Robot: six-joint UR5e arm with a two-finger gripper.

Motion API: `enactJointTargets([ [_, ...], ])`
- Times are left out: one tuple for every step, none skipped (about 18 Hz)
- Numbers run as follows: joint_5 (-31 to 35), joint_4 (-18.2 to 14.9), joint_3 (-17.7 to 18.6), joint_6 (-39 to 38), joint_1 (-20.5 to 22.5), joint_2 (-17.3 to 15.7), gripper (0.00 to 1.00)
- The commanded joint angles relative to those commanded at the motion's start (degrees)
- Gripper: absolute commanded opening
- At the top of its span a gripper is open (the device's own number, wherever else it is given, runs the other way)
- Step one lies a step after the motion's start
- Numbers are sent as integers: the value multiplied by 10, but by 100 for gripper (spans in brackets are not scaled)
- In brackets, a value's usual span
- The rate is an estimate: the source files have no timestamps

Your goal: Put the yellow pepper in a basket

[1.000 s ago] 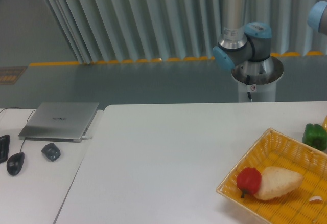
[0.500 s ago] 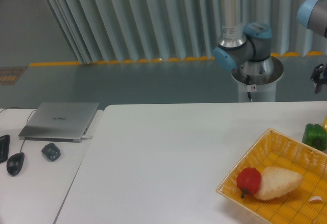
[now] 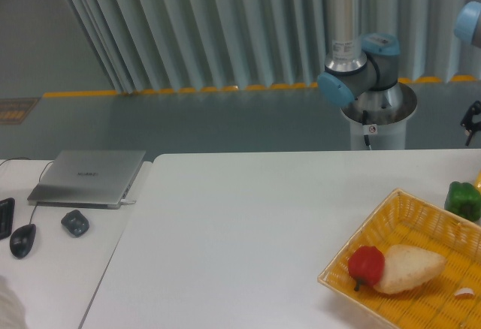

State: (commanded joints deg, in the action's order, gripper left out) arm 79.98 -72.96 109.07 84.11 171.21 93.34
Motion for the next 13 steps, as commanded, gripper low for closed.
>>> enactJointTargets([
  [0, 8, -1, -1, 0, 8, 100],
  [0, 9, -1, 0, 1, 10, 100],
  [0, 10, -3, -1, 1, 11, 100],
  [0, 11, -5, -1, 2, 11, 100],
  [0, 11, -6, -1, 1, 15, 100],
  [0, 11, -6, -1, 0, 17, 100],
  [0, 11, -6, -2, -1, 19, 100],
  [0, 11, -6, -3, -2, 20, 100],
  [1, 12, -5, -4, -3, 20, 100],
  [1, 12, -5, -4, -5, 23, 100],
  [1, 12, -4, -4, -6, 25, 100],
  [1, 12, -3, -5, -7, 26, 100],
  [1, 12, -4, -4, -7, 31, 100],
])
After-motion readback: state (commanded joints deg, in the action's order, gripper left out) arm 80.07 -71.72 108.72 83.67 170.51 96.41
